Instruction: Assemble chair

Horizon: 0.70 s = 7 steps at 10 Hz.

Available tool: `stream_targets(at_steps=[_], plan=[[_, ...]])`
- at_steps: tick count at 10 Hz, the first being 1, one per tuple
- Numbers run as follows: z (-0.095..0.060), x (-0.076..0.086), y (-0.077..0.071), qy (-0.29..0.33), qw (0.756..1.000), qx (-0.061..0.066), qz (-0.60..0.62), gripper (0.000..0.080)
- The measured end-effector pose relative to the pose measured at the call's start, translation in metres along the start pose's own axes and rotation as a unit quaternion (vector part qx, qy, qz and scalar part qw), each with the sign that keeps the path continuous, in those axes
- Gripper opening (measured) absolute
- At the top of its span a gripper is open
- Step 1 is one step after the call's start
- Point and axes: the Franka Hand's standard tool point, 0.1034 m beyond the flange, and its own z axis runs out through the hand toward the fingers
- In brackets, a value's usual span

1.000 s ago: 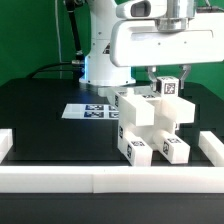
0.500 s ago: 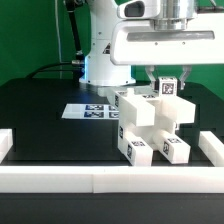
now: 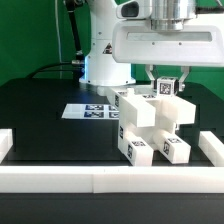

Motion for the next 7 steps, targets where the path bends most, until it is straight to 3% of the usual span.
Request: stream_targets(at_steps=[7], plan=[[0.0003, -0.0019, -0.0026, -0.003, 0.978, 0.003, 0.207, 0.0273]])
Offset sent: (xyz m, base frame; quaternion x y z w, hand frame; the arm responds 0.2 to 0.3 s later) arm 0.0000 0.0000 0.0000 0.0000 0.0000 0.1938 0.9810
